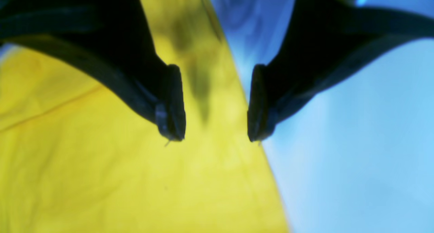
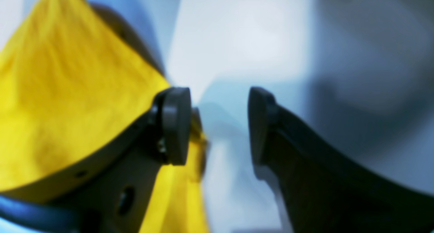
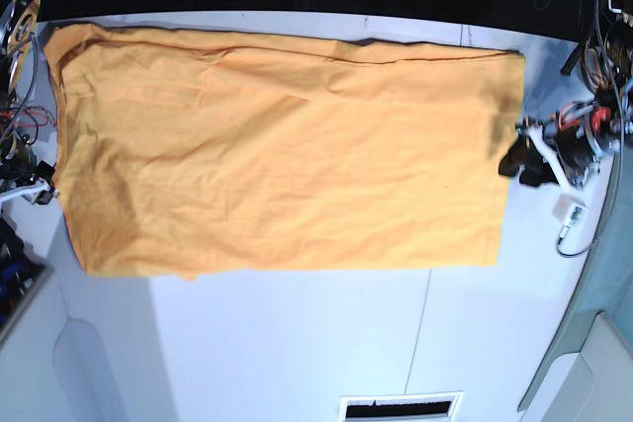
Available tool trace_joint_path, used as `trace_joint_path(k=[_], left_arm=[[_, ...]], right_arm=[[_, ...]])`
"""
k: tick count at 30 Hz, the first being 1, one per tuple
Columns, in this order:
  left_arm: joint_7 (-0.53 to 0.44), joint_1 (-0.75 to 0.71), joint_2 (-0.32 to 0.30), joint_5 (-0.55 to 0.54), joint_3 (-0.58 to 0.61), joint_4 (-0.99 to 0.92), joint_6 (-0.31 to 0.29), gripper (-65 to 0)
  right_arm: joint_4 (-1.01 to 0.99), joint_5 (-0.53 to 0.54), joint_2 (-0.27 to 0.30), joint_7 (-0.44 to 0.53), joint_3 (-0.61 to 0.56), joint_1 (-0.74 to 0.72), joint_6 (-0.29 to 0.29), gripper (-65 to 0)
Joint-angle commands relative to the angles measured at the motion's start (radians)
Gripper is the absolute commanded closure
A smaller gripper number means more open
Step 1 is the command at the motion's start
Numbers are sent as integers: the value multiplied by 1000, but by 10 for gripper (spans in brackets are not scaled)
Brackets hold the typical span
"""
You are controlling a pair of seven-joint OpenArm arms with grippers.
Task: Layout the t-shirt on the table in an organized manner, then fold the t-shirt properly
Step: 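Lift the shirt's opposite edge with both grippers and fold it over lengthwise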
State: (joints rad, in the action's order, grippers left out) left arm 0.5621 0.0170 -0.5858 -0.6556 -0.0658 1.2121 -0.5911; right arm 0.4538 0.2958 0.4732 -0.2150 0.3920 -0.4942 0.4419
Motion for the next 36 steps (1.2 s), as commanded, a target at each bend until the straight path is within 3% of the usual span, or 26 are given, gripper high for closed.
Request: trace_joint_path(k=[1, 4, 10, 13, 17, 19, 21, 22, 25, 28, 32, 36], left_arm=[[-24, 64, -7, -21, -6, -40, -3, -332], [-51, 204, 25, -20, -5, -230, -4, -332], [-191, 392, 90, 63, -5, -583, -4, -332], [-200, 439, 123, 63, -5, -662, -4, -331], [-200, 449, 167, 94, -5, -666, -4, -306], [-200, 449, 179, 105, -5, -666, -3, -188], [-200, 448, 185, 117, -5, -666, -3, -36], [-200, 448, 185, 119, -5, -666, -3, 0], [-195, 453, 178, 117, -5, -663, -6, 0], [-157, 457, 160, 77, -5, -643, -107, 0], [-11, 440, 129, -72, -5, -565, -107, 0], [51, 359, 94, -149, -5, -413, -107, 0]], right_arm=[[15, 0, 10, 5, 0, -25, 35, -272], [15, 8, -13, 5, 0, -26, 86, -272], [16, 26, -53, 2, 0, -31, 114, -272], [16, 25, -72, 2, 0, -31, 124, -272], [18, 19, -83, -6, 0, -31, 135, -269], [23, 5, -84, -6, 0, -31, 135, -258], [34, -11, -82, -6, 0, -31, 135, -201], [43, -23, -82, -6, 0, -31, 135, -157], [83, -49, -82, -6, 0, -31, 135, 0], [147, -49, -78, -23, 0, -26, 135, 0], [255, -29, -57, -148, 0, -5, 134, 0], [405, 79, -19, -212, 2, 98, 134, 0]])
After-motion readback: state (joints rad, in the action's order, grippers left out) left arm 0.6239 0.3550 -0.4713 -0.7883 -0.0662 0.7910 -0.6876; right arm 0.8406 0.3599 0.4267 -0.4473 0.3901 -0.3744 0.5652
